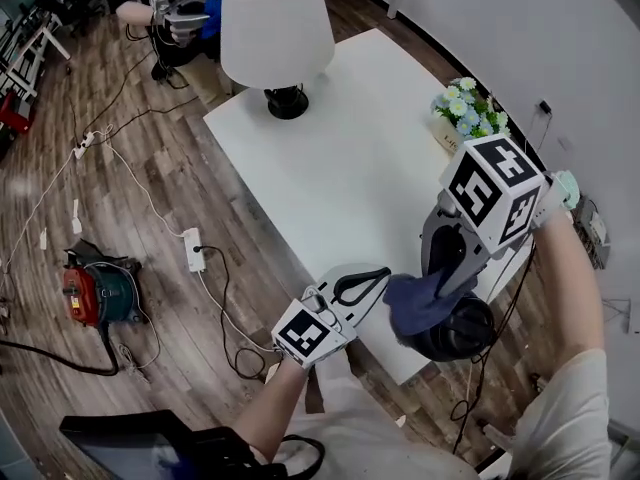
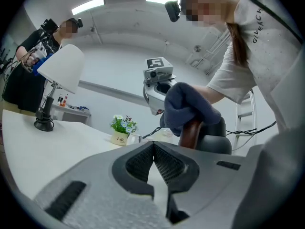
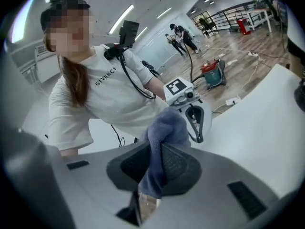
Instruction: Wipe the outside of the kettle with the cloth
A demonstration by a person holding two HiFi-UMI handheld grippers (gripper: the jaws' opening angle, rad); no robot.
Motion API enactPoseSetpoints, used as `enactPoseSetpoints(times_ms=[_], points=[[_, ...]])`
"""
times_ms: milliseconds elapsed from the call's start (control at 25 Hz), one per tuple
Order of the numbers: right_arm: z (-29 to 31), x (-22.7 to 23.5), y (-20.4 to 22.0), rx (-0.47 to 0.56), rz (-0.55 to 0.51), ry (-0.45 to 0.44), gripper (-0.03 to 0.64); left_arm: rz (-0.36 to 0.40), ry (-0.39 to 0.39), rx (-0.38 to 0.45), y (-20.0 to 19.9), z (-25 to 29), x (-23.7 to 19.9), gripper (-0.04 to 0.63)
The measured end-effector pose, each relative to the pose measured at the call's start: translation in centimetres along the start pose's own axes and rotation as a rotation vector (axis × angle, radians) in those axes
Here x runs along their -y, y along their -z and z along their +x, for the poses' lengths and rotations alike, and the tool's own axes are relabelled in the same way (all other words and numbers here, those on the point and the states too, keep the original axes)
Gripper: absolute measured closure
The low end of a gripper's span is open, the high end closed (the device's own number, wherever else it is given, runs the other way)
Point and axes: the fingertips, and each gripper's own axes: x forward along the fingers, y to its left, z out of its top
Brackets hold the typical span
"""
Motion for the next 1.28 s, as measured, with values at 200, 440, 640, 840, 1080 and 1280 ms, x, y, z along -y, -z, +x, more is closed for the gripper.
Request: enactPoseSetpoints(times_ms=[200, 440, 640, 840, 1080, 1280], points=[[1.5, 2.8, -0.6, 0.014, 0.022, -0.085, 0.566, -0.006, -0.021, -0.001, 1.5, -0.5, -0.4, 0.588], [2.1, 4.9, -1.2, 0.001, 0.029, -0.102, 0.566, -0.018, -0.044, 0.003, 2.0, -1.4, -0.6, 0.588], [2.6, 6.0, -0.9, 0.01, 0.041, -0.103, 0.566, -0.011, -0.033, 0.006, 2.2, -1.0, -0.2, 0.588], [3.9, 7.5, -0.5, -0.008, 0.053, -0.097, 0.566, -0.006, -0.058, -0.009, 3.2, -1.5, -0.6, 0.588], [5.9, 9.9, 1.3, -0.045, 0.094, -0.025, 0.566, -0.036, -0.082, -0.026, 3.7, -1.9, -0.7, 0.588], [6.6, 11.3, 2.1, -0.02, 0.095, 0.08, 0.566, -0.019, -0.112, -0.07, 5.4, -2.4, -1.1, 0.588]])
